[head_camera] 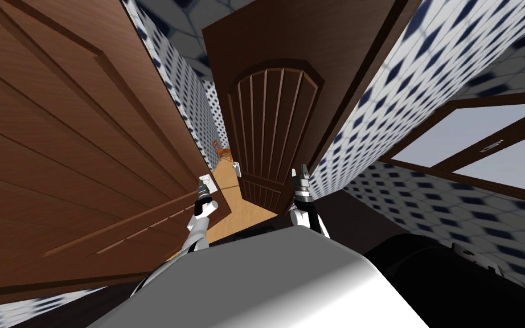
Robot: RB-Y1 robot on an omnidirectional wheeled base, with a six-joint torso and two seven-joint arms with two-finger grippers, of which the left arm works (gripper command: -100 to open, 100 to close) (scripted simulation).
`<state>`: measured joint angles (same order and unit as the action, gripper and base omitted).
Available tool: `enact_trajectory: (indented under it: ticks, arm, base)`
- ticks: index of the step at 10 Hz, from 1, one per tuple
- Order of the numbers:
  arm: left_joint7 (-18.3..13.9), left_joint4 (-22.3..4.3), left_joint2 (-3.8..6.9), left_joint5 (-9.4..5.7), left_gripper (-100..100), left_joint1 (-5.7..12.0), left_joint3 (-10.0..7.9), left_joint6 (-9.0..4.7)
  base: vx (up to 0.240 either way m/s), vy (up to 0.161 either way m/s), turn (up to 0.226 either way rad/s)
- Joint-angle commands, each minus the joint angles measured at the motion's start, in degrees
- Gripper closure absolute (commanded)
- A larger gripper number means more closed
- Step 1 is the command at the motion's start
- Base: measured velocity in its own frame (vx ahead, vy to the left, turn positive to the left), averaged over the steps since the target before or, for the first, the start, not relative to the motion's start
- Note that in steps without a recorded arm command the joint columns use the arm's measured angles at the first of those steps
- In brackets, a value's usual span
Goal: Push the door open
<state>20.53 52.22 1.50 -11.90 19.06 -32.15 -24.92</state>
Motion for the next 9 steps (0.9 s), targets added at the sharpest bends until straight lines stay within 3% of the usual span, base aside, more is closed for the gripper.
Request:
enact_trajectory:
  ticks: [1,4,5,6,9]
  arm:
    - [2.18,-0.68,-1.25,-0.24,-100,0.68,-2.18,-1.47]
    - [4.47,-1.43,-3.75,-0.52,-100,1.44,-4.65,-2.98]
    - [3.91,-1.75,-2.97,-0.48,-100,1.57,-4.18,-2.77]
    - [3.91,-1.75,-2.97,-0.48,100,1.57,-4.18,-2.77]
    - [3.91,-1.75,-2.97,-0.48,100,1.57,-4.18,-2.77]
  base:
    - [0.117,0.239,-0.222]
    - [0.133,0.129,-0.139]
    - [0.044,0.048,-0.028]
    - [-0.005,-0.009,0.024]
    - [-0.014,-0.014,0.003]
